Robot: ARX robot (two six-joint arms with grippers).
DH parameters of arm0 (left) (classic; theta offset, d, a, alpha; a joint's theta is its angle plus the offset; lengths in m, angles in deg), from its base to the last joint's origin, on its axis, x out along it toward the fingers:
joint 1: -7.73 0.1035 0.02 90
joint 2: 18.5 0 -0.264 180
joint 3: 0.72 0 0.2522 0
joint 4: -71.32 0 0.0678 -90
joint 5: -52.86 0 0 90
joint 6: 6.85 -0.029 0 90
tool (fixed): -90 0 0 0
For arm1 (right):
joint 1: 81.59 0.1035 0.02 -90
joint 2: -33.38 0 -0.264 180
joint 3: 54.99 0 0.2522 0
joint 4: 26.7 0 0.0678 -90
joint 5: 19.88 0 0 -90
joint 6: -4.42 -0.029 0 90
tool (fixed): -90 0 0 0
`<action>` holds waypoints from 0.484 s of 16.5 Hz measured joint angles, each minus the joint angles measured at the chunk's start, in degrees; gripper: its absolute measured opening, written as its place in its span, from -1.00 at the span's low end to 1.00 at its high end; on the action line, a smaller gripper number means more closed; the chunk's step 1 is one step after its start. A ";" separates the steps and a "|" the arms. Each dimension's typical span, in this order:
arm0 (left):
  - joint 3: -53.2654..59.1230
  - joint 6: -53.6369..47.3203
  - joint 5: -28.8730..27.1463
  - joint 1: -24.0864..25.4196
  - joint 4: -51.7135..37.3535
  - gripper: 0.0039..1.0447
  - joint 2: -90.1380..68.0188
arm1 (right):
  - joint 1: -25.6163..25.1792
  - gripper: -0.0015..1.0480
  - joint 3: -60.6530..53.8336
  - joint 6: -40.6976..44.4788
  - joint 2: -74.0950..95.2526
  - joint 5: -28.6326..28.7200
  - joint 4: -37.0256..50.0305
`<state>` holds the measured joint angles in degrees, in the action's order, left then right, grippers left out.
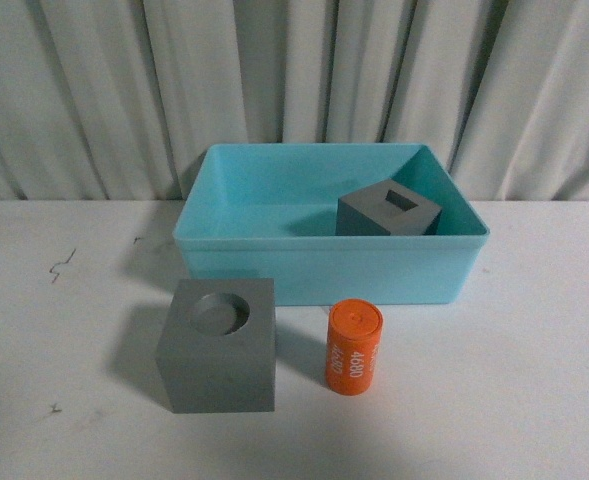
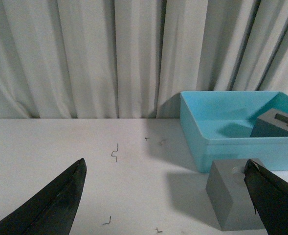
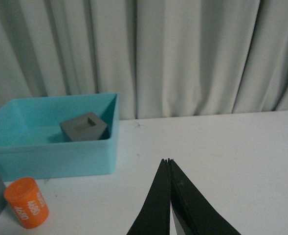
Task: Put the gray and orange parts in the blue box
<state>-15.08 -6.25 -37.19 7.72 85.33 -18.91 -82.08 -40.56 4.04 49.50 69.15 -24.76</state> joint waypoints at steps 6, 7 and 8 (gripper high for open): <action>0.02 0.00 0.04 0.00 0.00 0.88 0.00 | 0.46 -0.96 0.00 0.00 -10.29 0.79 -12.26; 0.02 0.00 -0.04 0.00 -0.02 0.88 0.00 | 0.48 -0.96 0.00 0.02 -15.30 0.96 -16.00; 0.02 0.00 0.02 0.00 -0.02 0.88 0.00 | 0.48 -0.96 0.22 0.02 -15.78 0.90 -15.23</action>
<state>-15.06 -6.25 -37.17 7.72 85.31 -18.91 -81.60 -40.34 4.06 33.72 70.05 -39.99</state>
